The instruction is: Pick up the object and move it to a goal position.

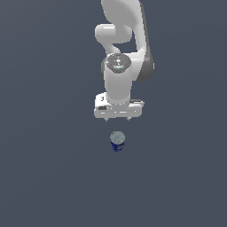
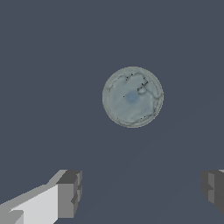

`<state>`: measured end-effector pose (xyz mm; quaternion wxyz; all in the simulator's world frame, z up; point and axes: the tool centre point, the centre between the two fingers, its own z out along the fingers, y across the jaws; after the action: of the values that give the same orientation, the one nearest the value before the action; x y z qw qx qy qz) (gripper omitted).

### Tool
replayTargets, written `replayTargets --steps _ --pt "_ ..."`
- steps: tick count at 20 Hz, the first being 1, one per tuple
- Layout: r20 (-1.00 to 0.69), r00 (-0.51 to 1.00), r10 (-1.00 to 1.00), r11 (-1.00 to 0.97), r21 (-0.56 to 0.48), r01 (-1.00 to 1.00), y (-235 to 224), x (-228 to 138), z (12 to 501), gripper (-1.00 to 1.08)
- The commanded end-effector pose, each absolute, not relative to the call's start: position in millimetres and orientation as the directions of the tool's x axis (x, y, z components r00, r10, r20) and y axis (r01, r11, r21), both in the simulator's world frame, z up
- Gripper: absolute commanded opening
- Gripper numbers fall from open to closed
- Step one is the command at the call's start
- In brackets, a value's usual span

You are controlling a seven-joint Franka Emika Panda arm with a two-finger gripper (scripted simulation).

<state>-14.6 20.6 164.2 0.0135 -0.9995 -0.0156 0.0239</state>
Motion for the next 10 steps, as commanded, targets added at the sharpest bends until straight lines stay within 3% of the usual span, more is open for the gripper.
replayTargets --steps 1,10 --pt "-0.047 0.998 0.032 -0.999 -0.028 0.031 20 -15 164 1.0" --pt "-0.041 0.999 -0.021 -0.999 -0.023 -0.022 20 -5 159 1.0"
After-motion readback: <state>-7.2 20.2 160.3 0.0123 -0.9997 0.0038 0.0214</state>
